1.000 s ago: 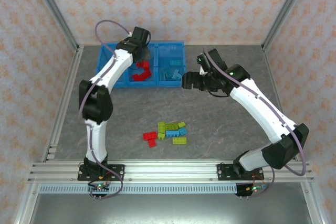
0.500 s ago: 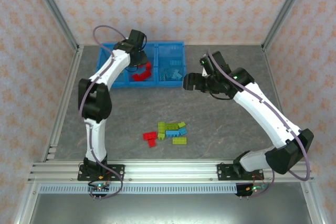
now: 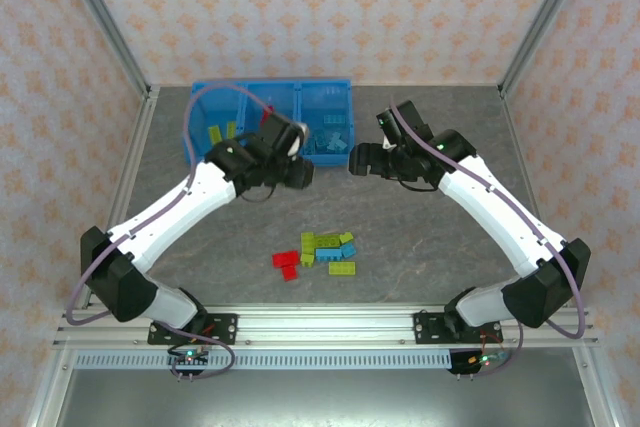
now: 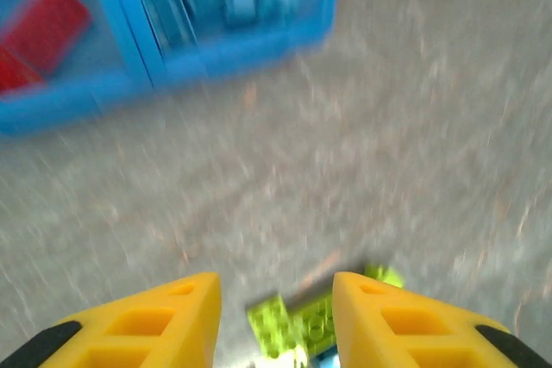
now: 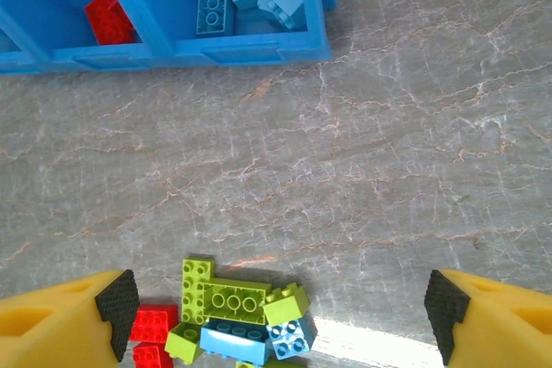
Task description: Sort the legos into containers by color
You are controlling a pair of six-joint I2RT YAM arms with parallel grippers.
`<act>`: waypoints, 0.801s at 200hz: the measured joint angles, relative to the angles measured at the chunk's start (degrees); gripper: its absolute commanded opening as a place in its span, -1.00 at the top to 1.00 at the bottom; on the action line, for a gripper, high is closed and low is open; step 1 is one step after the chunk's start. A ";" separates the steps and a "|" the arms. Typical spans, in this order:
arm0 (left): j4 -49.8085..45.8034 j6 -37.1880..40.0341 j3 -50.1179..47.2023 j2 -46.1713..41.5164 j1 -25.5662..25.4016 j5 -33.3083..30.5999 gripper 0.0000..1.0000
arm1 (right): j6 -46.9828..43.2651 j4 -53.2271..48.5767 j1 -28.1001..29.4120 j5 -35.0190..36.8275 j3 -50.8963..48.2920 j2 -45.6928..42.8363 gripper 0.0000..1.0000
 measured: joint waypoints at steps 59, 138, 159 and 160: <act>-0.09 -5.46 -14.56 0.85 -13.66 3.72 0.05 | 0.09 0.02 0.00 0.68 -1.01 0.09 -0.77; 1.81 -5.95 -16.09 10.91 -13.84 4.92 -0.11 | 0.09 0.00 0.00 1.73 -2.45 0.07 -0.78; 1.75 -5.97 -16.04 12.31 -13.84 4.70 -0.04 | 0.09 0.00 0.00 1.75 -2.56 0.07 -0.78; 1.75 -5.97 -16.04 12.46 -13.84 4.70 -0.04 | 0.09 0.00 0.00 1.75 -2.56 0.07 -0.78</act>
